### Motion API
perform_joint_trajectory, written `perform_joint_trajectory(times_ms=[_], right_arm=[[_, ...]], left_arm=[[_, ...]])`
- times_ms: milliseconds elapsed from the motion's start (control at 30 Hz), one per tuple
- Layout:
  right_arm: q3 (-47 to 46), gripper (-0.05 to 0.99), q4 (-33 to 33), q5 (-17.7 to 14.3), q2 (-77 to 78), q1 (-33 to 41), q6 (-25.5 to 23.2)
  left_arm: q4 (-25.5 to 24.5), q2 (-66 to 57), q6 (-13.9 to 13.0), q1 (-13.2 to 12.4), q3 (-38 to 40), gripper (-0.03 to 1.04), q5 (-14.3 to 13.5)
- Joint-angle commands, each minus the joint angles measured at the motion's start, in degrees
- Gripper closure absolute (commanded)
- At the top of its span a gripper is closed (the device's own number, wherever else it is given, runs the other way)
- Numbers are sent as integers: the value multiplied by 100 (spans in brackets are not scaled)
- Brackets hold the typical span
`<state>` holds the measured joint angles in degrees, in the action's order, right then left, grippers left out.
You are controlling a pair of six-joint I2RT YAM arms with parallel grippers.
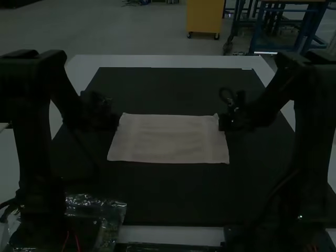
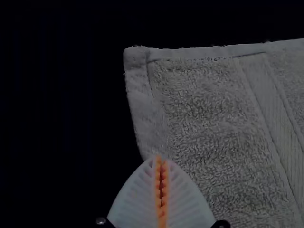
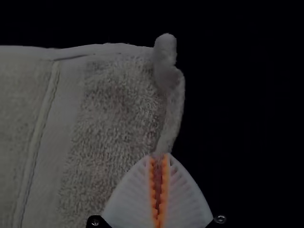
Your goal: Fold the towel.
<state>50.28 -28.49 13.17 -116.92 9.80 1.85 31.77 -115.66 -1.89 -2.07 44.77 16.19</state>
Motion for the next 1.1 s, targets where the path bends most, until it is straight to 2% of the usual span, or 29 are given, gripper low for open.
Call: perform_joint_trajectory(times_ms=[0,133,300,400,467,667,733,1067], right_arm=[[-36,96,1,168,56,-154,-246],[43,96,28,186,398,-295,-273],[122,96,335,204,899,-312,-273],[69,96,643,379,1207,-374,-264],[-10,96,784,494,1392,-435,-264],[-396,96,1232,678,2112,-550,-264],[-563,96,1329,731,2367,-567,-255],[-1223,96,2014,1065,3369,-602,-132]], left_arm=[[-22,52,-22,-277,49,98,-177],[-101,386,4,-338,49,98,-89],[-540,843,-22,-356,31,98,78],[-839,1089,-39,-356,-13,98,183],[-1068,1247,-145,-356,-39,98,271],[-1762,1775,-312,-356,-171,98,298],[-2034,2003,-453,-356,-223,98,306],[-2922,3163,-637,-374,-742,98,298]])
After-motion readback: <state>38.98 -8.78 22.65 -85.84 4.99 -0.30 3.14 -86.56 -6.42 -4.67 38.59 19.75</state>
